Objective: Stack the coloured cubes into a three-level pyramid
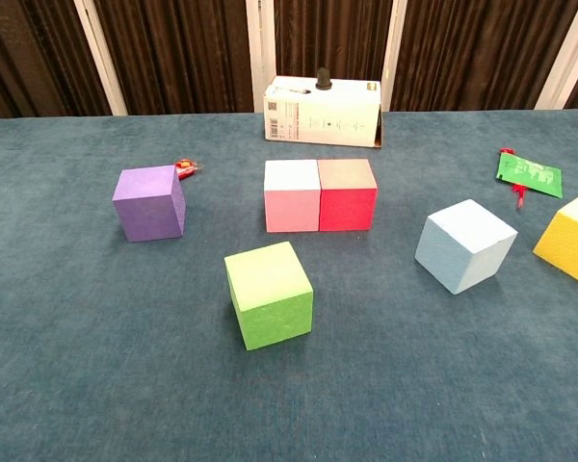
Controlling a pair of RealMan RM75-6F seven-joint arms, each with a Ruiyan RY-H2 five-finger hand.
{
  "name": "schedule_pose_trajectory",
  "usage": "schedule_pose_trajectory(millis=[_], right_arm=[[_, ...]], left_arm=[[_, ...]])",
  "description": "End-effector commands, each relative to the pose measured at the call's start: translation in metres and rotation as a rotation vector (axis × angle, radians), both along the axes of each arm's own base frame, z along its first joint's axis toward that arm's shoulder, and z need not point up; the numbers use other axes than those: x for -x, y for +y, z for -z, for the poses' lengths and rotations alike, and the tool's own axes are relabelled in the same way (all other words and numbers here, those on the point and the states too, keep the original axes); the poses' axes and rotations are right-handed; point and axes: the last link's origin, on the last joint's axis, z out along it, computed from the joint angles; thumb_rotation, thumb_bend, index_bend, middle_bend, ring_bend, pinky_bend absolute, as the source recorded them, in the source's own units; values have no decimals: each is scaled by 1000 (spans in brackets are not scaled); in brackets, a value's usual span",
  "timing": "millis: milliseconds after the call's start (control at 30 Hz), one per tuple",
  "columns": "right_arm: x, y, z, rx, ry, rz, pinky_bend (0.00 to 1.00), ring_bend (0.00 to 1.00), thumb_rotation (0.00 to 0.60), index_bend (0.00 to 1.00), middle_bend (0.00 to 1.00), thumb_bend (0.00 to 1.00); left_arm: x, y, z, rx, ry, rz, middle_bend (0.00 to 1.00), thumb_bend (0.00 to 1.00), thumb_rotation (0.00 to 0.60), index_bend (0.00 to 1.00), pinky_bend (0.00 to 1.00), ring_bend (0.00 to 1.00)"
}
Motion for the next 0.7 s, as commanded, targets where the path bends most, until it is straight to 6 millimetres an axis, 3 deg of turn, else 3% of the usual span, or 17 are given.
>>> schedule_pose_trajectory(millis=[33, 267, 700], right_arm=[[3, -2, 2, 31, 51, -13, 0, 0, 600, 78, 43, 183], [8, -2, 3, 13, 51, 15, 0, 0, 600, 78, 43, 182], [11, -4, 7, -40, 57, 62, 0, 0, 600, 75, 43, 182]], left_arm=[[-12, 19, 27, 70, 12, -11, 0, 258, 600, 57, 0, 0], [-32, 46, 57, 66, 28, -37, 0, 200, 600, 53, 0, 0], [-66, 91, 97, 103, 28, -101, 25, 217, 600, 78, 0, 0]])
